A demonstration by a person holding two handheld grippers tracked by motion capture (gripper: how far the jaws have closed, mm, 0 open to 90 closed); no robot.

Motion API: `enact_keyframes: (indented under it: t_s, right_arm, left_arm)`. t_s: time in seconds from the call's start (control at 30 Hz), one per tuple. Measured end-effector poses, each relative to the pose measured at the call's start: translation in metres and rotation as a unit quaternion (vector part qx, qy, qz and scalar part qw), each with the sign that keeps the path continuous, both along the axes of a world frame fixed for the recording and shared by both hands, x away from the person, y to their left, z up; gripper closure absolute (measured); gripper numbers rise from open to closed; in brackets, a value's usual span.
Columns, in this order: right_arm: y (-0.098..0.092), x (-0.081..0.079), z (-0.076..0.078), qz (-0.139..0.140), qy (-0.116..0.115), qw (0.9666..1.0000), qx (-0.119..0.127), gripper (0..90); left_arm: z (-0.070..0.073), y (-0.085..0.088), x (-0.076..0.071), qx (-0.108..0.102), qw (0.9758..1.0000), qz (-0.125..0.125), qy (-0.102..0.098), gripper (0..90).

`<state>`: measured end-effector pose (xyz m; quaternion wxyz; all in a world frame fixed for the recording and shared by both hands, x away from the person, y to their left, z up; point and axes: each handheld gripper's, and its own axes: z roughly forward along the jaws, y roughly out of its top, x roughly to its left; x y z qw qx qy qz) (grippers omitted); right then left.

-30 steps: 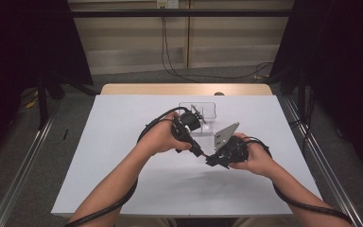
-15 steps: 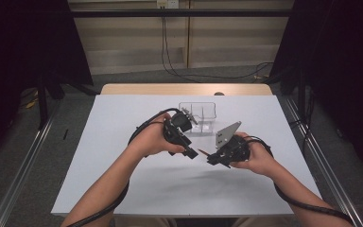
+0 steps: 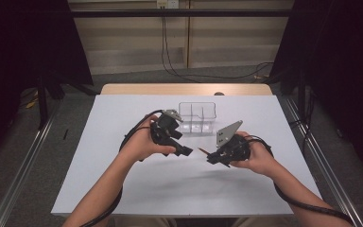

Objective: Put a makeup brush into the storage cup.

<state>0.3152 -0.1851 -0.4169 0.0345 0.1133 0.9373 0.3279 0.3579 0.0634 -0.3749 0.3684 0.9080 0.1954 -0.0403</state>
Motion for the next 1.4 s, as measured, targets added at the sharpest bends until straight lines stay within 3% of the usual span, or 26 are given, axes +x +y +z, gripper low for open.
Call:
enact_keyframes:
  t_s: [0.07, 0.13, 0.23, 0.33, 0.47, 0.77, 0.87, 1.0, 1.07, 1.27, 1.33, 1.4]
  right_arm:
    - [0.000, 0.000, 0.000, 0.001, -0.003, 1.0000, 0.001, 83.4]
    - [0.000, 0.001, 0.000, 0.002, -0.002, 1.0000, 0.004, 83.4]
    - [0.001, 0.001, -0.001, 0.000, -0.002, 1.0000, 0.006, 83.4]
    - [0.001, 0.001, 0.000, -0.001, -0.001, 1.0000, 0.006, 83.4]
    - [0.001, 0.001, 0.001, -0.001, -0.005, 0.9999, 0.013, 83.4]
    - [0.000, 0.002, 0.002, -0.005, -0.006, 0.9998, 0.017, 83.4]
    - [0.000, 0.002, 0.003, -0.006, -0.006, 0.9997, 0.021, 83.4]
    - [0.000, 0.002, 0.004, -0.007, -0.007, 0.9997, 0.023, 83.4]
    - [0.000, 0.002, 0.004, -0.006, -0.008, 0.9997, 0.024, 83.4]
    - [0.000, 0.002, 0.005, -0.009, -0.008, 0.9995, 0.029, 83.4]
    - [-0.001, 0.002, 0.005, -0.010, -0.008, 0.9994, 0.031, 83.4]
    - [-0.001, 0.003, 0.005, -0.010, -0.007, 0.9993, 0.035, 83.4]
  left_arm:
    - [-0.001, 0.003, -0.001, -0.016, 0.9998, 0.011, 0.000, 20.3]
    - [-0.001, 0.007, -0.001, -0.031, 0.9993, 0.016, -0.013, 18.8]
    - [-0.002, 0.013, -0.002, -0.062, 0.9974, 0.023, -0.029, 17.1]
    - [-0.004, 0.019, -0.003, -0.088, 0.9946, 0.045, -0.031, 17.6]
    - [-0.007, 0.028, -0.004, -0.121, 0.9894, 0.070, -0.039, 16.7]
    - [-0.009, 0.044, -0.008, -0.179, 0.9749, 0.090, -0.098, 8.4]
    - [-0.010, 0.049, -0.007, -0.192, 0.9710, 0.096, -0.105, 4.8]
    - [-0.013, 0.055, -0.008, -0.197, 0.9686, 0.095, -0.119, 2.4]
    - [-0.014, 0.058, -0.009, -0.205, 0.9659, 0.098, -0.124, 1.9]
    - [-0.018, 0.065, -0.012, -0.209, 0.9642, 0.091, -0.136, 0.0]
    - [-0.018, 0.067, -0.013, -0.222, 0.9615, 0.091, -0.134, 0.0]
    - [-0.019, 0.070, -0.014, -0.224, 0.9607, 0.092, -0.135, 0.0]
